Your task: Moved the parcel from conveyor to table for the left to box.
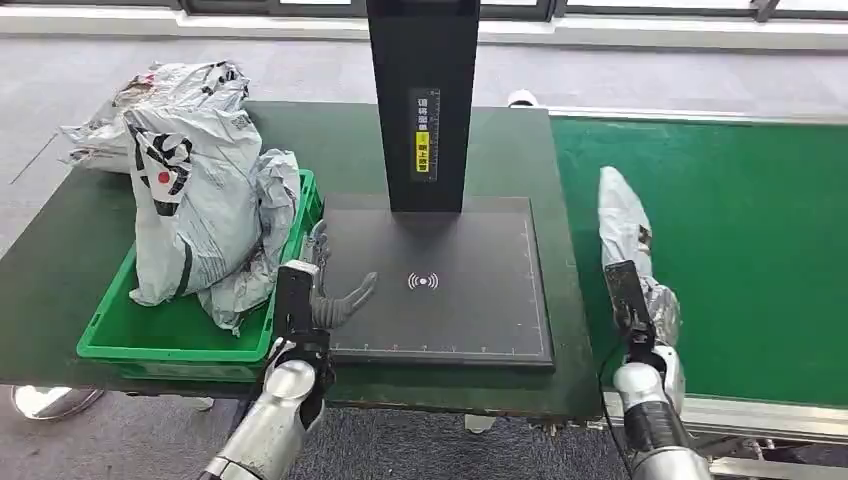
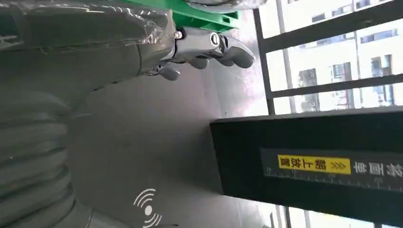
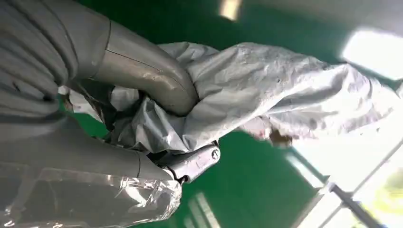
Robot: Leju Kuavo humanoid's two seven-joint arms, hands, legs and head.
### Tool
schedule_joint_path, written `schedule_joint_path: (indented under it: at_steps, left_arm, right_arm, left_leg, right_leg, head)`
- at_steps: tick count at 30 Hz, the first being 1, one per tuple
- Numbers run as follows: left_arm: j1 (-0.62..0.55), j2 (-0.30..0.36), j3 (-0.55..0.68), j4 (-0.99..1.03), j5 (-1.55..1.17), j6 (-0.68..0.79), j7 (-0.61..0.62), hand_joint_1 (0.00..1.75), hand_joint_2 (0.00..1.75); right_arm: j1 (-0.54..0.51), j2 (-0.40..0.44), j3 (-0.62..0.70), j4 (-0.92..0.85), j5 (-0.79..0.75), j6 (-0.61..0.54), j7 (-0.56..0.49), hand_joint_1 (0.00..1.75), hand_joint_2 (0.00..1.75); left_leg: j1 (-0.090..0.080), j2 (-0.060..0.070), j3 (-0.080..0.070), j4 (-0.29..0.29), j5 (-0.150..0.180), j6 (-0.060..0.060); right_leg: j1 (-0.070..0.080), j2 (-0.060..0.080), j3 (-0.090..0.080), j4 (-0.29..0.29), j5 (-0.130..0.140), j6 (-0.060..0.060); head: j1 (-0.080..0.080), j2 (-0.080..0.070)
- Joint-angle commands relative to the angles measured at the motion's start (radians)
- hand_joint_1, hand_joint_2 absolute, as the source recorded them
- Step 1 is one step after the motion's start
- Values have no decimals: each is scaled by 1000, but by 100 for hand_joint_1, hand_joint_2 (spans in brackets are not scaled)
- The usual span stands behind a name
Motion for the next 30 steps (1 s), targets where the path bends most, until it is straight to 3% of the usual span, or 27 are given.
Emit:
schedule_joint_path:
  at_steps: [1,4,10,15,20,22,23,24,25,30]
  left_arm:
    - [-21,10,37,22,-16,3,4,0,175]
    - [-21,10,39,23,-21,3,1,0,175]
    - [-16,12,30,31,-33,5,-8,0,175]
    - [-36,11,8,57,-42,-17,-10,0,175]
    - [-58,5,4,77,-41,-18,-5,0,175]
    - [-66,5,-2,87,-42,-27,-2,0,175]
    - [-71,4,-5,93,-42,-30,0,0,175]
    - [-76,1,-4,99,-42,-24,1,0,175]
    - [-78,-1,-2,98,-41,-21,0,0,175]
    - [-39,4,21,32,-62,16,8,0,175]
  right_arm:
    - [115,4,396,-415,-75,-22,49,175,175]
    - [136,-6,486,-457,-58,19,-8,175,175]
    - [225,-15,679,-605,34,72,44,175,175]
    - [201,-18,770,-514,-42,296,66,175,175]
    - [172,-4,784,-455,-49,312,61,175,175]
    - [154,-11,811,-429,-68,399,96,175,175]
    - [150,-9,817,-415,-70,417,108,159,175]
    - [139,-4,829,-380,-63,445,134,7,175]
    - [124,0,844,-348,-47,455,148,0,175]
    - [107,17,808,-327,3,385,167,0,175]
  left_leg:
    - [0,6,1,0,-2,-1]
    - [0,6,4,-2,-2,0]
    - [0,6,2,-1,-3,-1]
    - [1,5,3,-2,-3,-1]
    - [0,4,3,-2,-3,-2]
    - [0,4,3,-2,-3,-2]
    - [0,5,4,-3,-3,-2]
    - [0,4,3,-2,-3,-2]
    - [0,6,4,-3,-3,-2]
    - [0,6,4,-3,-3,-2]
  right_leg:
    - [1,2,0,0,-1,-2]
    - [1,0,2,-2,-1,-2]
    - [1,1,1,-1,-2,-2]
    - [2,0,2,-2,-2,-3]
    - [2,-1,1,-2,-2,-3]
    - [2,-1,2,-2,-2,-3]
    - [2,-2,3,-3,-2,-3]
    - [2,-1,2,-2,-2,-3]
    - [2,-1,3,-3,-2,-3]
    - [2,-1,3,-3,-2,-3]
  head:
    - [0,0]
    - [0,0]
    - [0,0]
    - [0,0]
    - [0,0]
    - [0,0]
    - [0,0]
    - [0,0]
    - [0,0]
    - [0,0]
